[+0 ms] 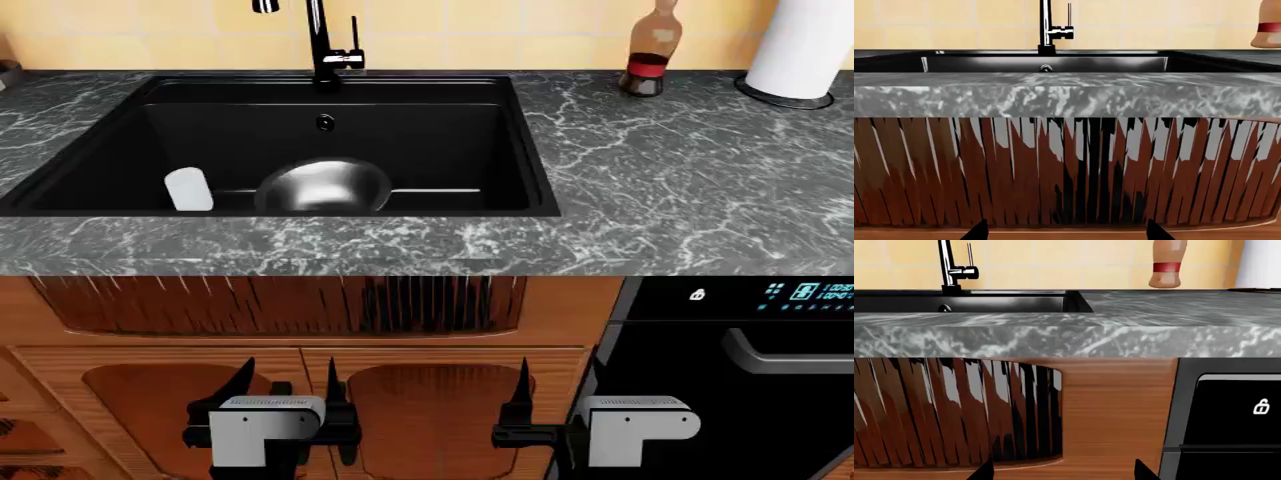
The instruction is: Pick the cup and bowl from the sink and place them on the counter for drying.
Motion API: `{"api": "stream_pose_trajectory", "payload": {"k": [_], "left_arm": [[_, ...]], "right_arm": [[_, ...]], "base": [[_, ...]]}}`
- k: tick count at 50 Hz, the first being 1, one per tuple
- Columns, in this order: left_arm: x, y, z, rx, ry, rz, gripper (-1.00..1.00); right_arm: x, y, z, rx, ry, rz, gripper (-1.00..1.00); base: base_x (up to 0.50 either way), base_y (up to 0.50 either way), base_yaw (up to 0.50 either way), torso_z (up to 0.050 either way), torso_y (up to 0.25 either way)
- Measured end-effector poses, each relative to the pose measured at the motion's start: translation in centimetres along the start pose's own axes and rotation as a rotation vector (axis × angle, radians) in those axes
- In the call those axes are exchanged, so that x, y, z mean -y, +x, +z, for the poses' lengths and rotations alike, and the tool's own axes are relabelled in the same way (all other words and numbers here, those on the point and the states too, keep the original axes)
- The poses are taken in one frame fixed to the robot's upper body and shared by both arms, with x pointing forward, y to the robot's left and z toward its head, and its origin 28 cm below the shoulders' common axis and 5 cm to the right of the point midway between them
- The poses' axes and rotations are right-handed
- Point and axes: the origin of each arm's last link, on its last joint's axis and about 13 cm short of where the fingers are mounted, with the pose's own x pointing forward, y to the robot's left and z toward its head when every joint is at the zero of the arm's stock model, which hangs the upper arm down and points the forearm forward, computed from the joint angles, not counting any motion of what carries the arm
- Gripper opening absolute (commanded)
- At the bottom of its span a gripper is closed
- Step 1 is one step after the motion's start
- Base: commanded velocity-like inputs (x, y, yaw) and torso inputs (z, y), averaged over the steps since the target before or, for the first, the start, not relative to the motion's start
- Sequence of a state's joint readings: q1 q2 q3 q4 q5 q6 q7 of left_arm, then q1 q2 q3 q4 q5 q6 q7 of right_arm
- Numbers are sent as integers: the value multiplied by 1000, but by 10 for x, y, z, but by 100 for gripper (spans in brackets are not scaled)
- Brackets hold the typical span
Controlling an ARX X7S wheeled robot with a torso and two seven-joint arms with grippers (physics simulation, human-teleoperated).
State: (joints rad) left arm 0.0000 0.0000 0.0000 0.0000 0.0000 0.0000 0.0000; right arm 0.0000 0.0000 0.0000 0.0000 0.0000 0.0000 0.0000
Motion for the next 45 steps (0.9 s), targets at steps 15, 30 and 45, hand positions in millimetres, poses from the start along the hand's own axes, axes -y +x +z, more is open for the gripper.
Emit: {"api": "stream_pose_trajectory", "payload": {"k": [15, 30, 45], "left_arm": [[1, 1, 0, -4, -1, 1, 100], [1, 1, 0, -6, -1, 1, 100], [1, 1, -1, -10, 2, 6, 100]], "right_arm": [[-1, 1, -2, -4, 3, 2, 100], [0, 1, -3, -10, -4, -1, 100], [-1, 1, -2, -1, -3, -1, 100]], "base": [[0, 0, 0, 0, 0], [0, 214, 0, 0, 0], [0, 500, 0, 0, 0]]}}
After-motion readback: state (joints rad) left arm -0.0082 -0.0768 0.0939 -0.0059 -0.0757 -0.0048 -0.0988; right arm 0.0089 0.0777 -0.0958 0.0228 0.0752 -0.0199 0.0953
